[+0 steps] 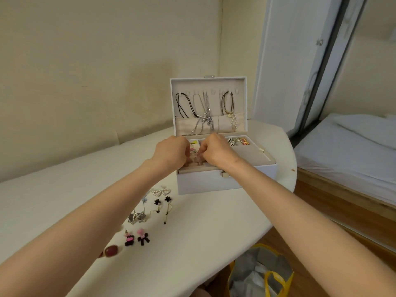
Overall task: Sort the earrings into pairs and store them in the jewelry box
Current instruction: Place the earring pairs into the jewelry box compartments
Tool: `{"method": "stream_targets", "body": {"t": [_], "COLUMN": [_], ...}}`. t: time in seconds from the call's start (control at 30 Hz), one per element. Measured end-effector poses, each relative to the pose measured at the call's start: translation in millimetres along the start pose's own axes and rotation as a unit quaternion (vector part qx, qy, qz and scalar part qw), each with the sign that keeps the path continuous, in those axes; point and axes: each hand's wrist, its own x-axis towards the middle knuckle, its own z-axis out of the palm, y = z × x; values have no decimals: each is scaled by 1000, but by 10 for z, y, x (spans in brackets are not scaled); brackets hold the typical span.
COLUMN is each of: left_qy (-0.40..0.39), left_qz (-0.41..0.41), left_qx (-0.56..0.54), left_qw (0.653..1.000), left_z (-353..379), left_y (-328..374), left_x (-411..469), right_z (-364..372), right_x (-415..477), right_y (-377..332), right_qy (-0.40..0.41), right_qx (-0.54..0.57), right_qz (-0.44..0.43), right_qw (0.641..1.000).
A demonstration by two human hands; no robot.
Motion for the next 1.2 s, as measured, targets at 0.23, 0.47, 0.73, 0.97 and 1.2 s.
{"method": "stream_targets", "body": {"t": [0.23, 0.47, 0.73, 0.97, 1.2], "left_qy": [74, 55, 44, 39, 61], "left_qz": [40, 54, 60, 56, 36], "left_qx": [-35, 16, 2, 3, 12], "left_qw": [996, 997, 997, 998, 997], "left_z": [-135, -36, -11, -43, -46], "left_y": [-118, -134, -78, -95, -121], "left_x": [-197, -303, -308, -327, -383], "right_z": [-120, -59, -20, -29, -96], "right_x": [-177, -302, -290, -311, -366], "right_y": [127, 151, 158, 156, 155], "right_qy": [6, 20, 12, 20, 41], "right_qx": [77, 26, -4, 7, 31], "right_qz": [-21, -54, -77, -76, -76], "right_qw": [997, 998, 997, 997, 996]}}
